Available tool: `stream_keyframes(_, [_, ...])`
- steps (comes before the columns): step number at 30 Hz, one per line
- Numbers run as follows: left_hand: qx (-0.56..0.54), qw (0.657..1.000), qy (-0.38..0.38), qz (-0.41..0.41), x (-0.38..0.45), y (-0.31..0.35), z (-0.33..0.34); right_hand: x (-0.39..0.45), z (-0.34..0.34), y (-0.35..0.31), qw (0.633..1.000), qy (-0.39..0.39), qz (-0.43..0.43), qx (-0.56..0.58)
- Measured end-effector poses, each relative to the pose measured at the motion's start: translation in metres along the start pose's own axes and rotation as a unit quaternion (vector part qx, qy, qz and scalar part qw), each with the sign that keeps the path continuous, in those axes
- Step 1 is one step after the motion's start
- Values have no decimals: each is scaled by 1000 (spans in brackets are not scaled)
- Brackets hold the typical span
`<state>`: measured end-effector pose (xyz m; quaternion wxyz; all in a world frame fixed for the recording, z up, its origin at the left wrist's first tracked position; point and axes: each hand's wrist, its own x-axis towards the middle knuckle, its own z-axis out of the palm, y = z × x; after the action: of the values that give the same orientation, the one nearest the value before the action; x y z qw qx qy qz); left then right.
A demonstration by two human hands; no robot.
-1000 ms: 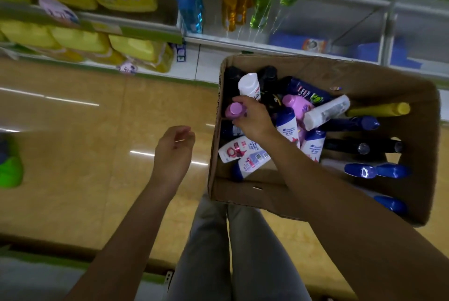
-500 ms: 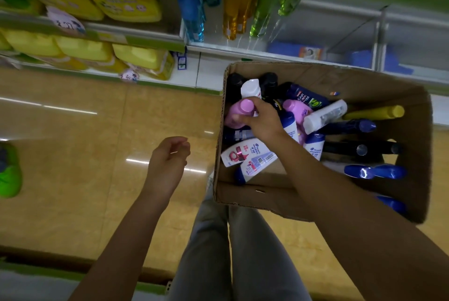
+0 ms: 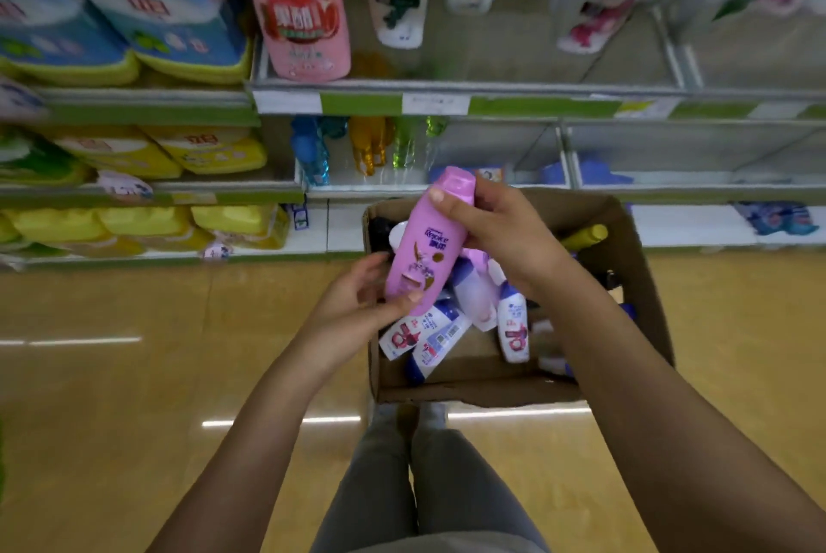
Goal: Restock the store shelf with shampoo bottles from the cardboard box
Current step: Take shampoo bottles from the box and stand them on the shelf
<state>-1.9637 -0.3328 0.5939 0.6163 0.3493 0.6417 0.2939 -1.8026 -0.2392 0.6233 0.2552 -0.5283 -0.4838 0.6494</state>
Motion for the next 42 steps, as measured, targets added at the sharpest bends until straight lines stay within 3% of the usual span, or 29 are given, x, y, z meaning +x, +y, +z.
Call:
stream_keyframes(3, [-63,995,-68,37,-17,24,5,-20,-5,-38,999,-6,-20,33])
stream_keyframes(9, [-65,992,-37,106,-47,60,8,-45,-9,-88,997,-3,-57,58])
stream_keyframes(14, [-48,982,35,180,-60,82,14,-56,-7,-109,994,2,-87,65])
stream_keyframes(21, [130,931,169,298,-79,107,23,-67,-5,-129,987,3,-125,101])
stream_keyframes(24, [152,926,154,310,-85,114,25,-70,-8,-136,981,-12,-143,134])
stream_keyframes(28, [98,946,109,289,-93,124,31,-74,-10,-141,973,-33,-152,173])
stream_keyframes(36, [101,921,193,323,-94,126,34,-77,-19,-147,959,-136,-153,196])
stream_keyframes(42, [144,917,170,331,-91,127,29,-79,-17,-146,962,-63,-171,206])
